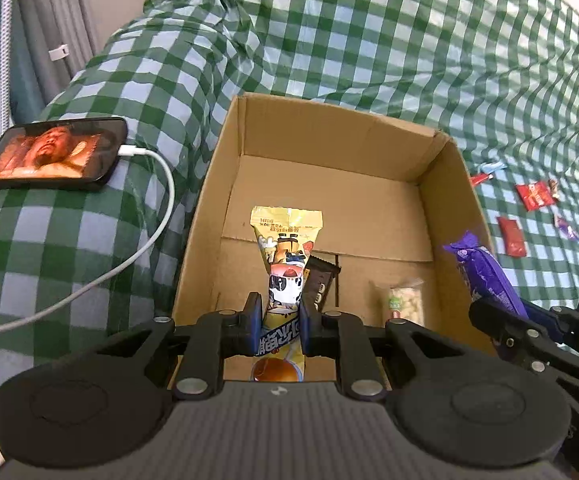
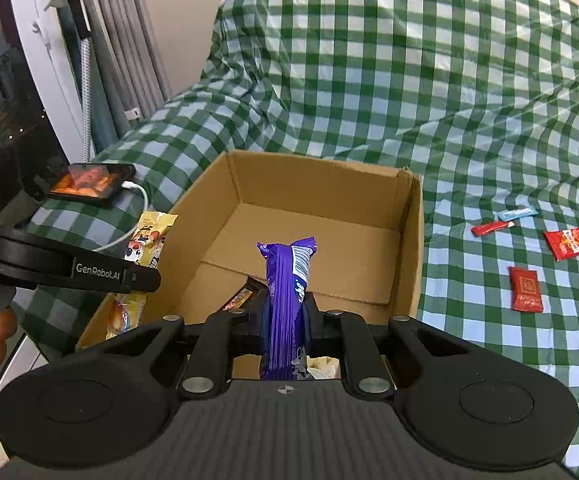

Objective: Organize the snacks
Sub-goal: 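Lower the yellow wafer and purple bar into the box with both tools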

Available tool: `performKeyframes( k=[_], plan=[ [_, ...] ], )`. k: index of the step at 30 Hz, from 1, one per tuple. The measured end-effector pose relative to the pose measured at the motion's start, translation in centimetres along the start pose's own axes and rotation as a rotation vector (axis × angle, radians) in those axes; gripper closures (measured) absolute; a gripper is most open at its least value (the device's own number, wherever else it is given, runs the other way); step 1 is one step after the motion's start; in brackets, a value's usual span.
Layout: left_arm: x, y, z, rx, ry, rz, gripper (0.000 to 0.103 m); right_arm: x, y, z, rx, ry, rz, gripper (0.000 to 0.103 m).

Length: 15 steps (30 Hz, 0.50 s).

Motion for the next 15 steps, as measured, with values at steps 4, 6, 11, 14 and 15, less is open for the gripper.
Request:
performKeyframes(
  k=[4, 6, 11, 14, 15],
  plan=[
    [-0.3, -1.9, 0.5, 0.019, -0.013, 0.017, 0.082, -0.4, -1.9, -0.2, 0.028, -0.01, -0.001, 0.087],
    [-0.3, -2.7, 0.6, 0.03, -0.016, 0.022, 0.082, -0.7, -2.8, -0.3, 0.042, -0.014, -0.005, 0.087],
    [-0.6, -4.6, 0.6, 0.057, -0.031, 0.043, 0.082, -1.3, -4.4, -0.6, 0.067, -0.03, -0.006, 0.087],
    [-0.7, -5.5, 0.5, 0.073, -0.034, 0.055, 0.082, -1.7, -5.1, -0.7, 0.076, -0.041, -0.007, 0.087],
    [-0.7, -5.7, 0.5, 0.076, -0.034, 0.058, 0.082, -1.8, -5.4, -0.8, 0.079, -0.048, -0.009, 0.087]
  ],
)
Point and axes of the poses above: each gripper's, at about its wrist camera, not at the fingertips, and y roughly against the way its jaws point, x to its left, z to its top, the point moved 4 cm from there along -y, roughly the way its jaws point, and after that the axes turned 8 degrees about y, right-handed, at the moved point
